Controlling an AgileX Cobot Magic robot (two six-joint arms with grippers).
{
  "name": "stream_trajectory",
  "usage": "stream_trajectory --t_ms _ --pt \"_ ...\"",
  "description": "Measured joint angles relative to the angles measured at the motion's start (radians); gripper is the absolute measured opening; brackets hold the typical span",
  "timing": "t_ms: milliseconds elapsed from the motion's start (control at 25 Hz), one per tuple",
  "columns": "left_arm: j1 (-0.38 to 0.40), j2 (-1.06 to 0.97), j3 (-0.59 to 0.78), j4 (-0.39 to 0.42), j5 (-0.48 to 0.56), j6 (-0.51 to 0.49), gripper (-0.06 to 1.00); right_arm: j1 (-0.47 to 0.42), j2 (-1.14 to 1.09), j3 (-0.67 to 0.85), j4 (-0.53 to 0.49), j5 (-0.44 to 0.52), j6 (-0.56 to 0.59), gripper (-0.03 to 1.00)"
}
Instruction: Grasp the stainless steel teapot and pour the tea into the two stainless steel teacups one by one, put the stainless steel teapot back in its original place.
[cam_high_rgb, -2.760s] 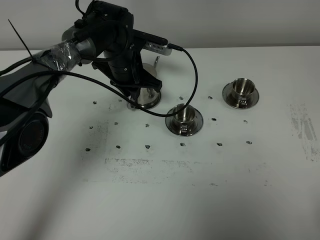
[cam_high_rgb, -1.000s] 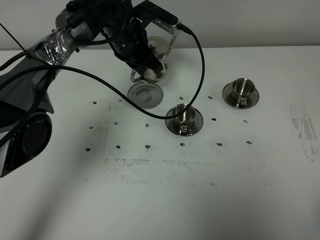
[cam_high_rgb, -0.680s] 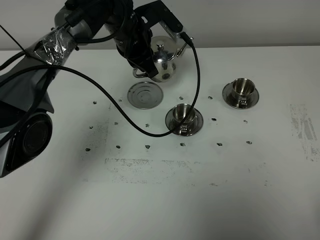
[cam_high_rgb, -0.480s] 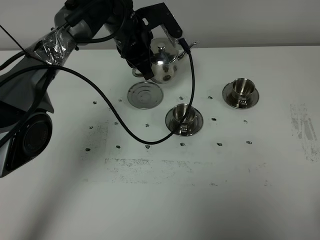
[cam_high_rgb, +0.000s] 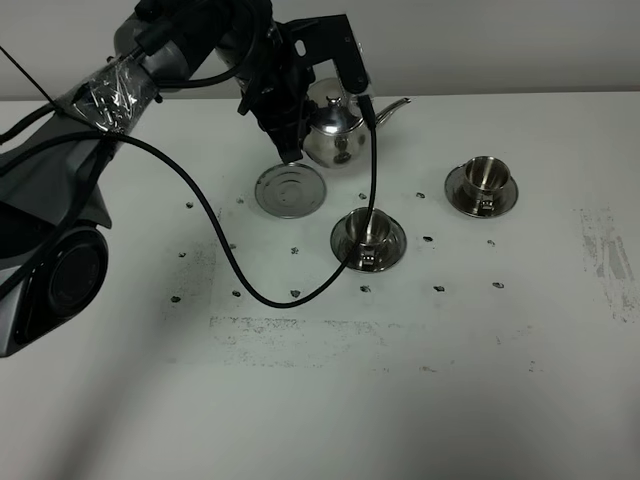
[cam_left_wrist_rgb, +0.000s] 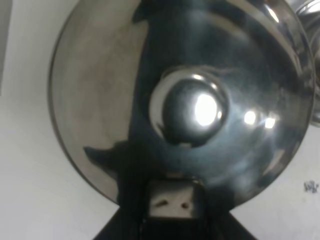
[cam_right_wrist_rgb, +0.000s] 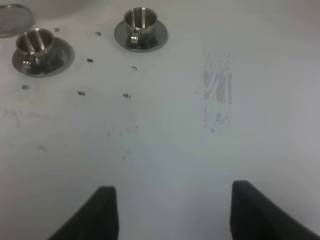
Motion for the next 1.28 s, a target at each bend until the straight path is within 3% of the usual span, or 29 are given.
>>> stream_trajectory --t_ms 440,1040,1280 --pt "-0.008 0.000 0.000 -0.006 -0.060 0.042 0.19 0.000 0.000 0.000 0.000 0.000 0.000 0.50" --pt "-0.013 0.000 0.000 -0.020 -0.142 0.230 0.19 0.000 0.000 0.000 -0.064 0.000 -0.001 0.50" --pt "-0.020 0.017 -0.002 -0.021 -0.208 0.248 0.19 0.000 0.000 0.000 -0.065 0.000 0.000 0.50"
